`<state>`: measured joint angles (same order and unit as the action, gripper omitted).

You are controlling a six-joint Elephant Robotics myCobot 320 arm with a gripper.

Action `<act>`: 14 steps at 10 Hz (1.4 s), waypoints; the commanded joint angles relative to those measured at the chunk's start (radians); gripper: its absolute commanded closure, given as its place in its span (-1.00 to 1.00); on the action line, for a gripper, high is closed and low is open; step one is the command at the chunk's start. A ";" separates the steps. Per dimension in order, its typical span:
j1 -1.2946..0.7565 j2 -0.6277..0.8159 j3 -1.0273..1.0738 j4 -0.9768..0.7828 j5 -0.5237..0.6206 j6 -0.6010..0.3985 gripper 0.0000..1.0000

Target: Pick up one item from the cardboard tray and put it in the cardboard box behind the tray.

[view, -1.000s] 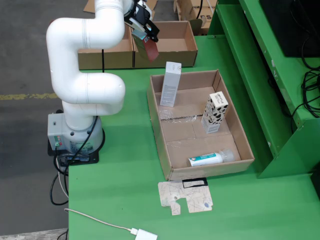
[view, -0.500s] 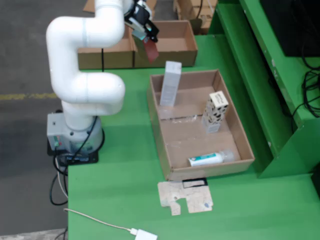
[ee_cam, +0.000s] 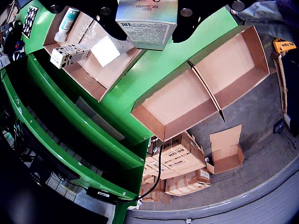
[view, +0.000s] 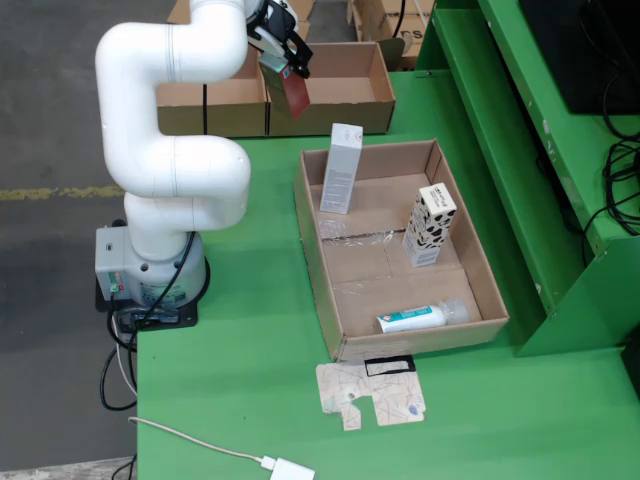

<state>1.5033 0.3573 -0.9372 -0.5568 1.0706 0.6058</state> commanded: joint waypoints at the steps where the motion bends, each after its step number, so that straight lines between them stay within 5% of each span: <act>1: 0.061 -0.128 0.112 0.025 -0.022 0.014 1.00; 5: 0.101 -0.352 0.316 0.033 -0.023 0.011 1.00; 6: 0.097 -0.530 0.536 -0.003 -0.019 -0.013 1.00; 7: 0.097 -0.530 0.536 -0.003 -0.019 -0.013 1.00; 8: 0.090 -0.724 0.874 -0.148 -0.014 -0.022 1.00; 11: 0.038 -0.860 0.937 0.037 -0.011 -0.117 1.00; 12: 0.012 -0.975 0.937 0.316 -0.044 -0.221 1.00; 14: 0.002 -1.025 0.937 0.438 -0.067 -0.266 1.00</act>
<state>1.5277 -0.2393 -0.3649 -0.5369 1.0475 0.4585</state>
